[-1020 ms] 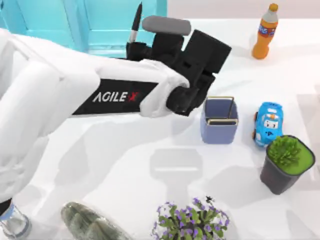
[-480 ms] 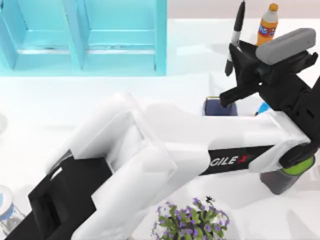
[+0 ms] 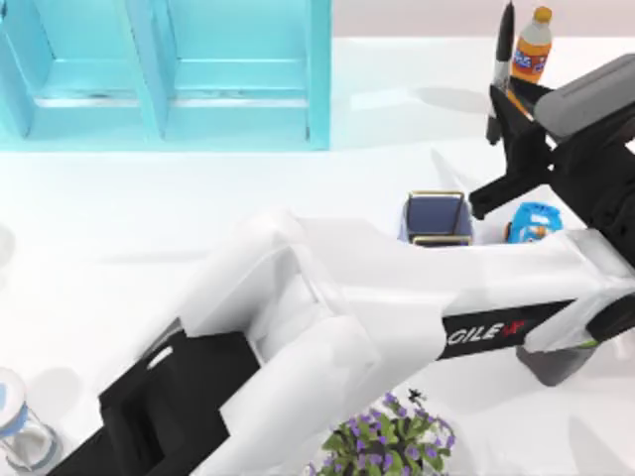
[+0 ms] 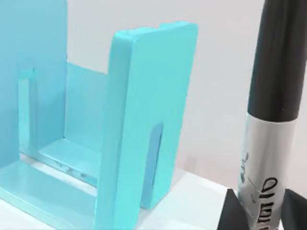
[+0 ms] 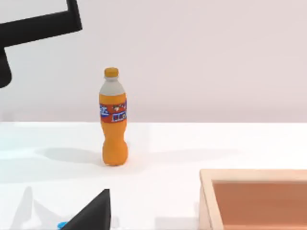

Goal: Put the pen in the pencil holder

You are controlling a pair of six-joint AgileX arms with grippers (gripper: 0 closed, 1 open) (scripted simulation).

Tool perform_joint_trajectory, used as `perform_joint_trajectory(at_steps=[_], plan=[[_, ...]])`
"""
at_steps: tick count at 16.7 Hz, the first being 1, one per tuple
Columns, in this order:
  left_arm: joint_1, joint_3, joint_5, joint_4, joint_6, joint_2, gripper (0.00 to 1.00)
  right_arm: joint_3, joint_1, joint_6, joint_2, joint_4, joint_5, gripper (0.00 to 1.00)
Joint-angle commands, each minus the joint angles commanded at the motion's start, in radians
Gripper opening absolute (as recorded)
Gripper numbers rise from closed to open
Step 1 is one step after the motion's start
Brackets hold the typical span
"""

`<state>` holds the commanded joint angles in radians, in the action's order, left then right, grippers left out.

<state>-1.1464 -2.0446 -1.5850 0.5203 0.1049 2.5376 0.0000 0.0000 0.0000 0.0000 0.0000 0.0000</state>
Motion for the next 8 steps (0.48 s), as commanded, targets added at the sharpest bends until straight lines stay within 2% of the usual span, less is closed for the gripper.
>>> perform_joint_trajectory(at_steps=[8], plan=[[0.000,0.128,-0.045,-0.086,0.009,-0.088,0.00,0.000,0.000,0.000,0.000,0.000,0.000,1.00]])
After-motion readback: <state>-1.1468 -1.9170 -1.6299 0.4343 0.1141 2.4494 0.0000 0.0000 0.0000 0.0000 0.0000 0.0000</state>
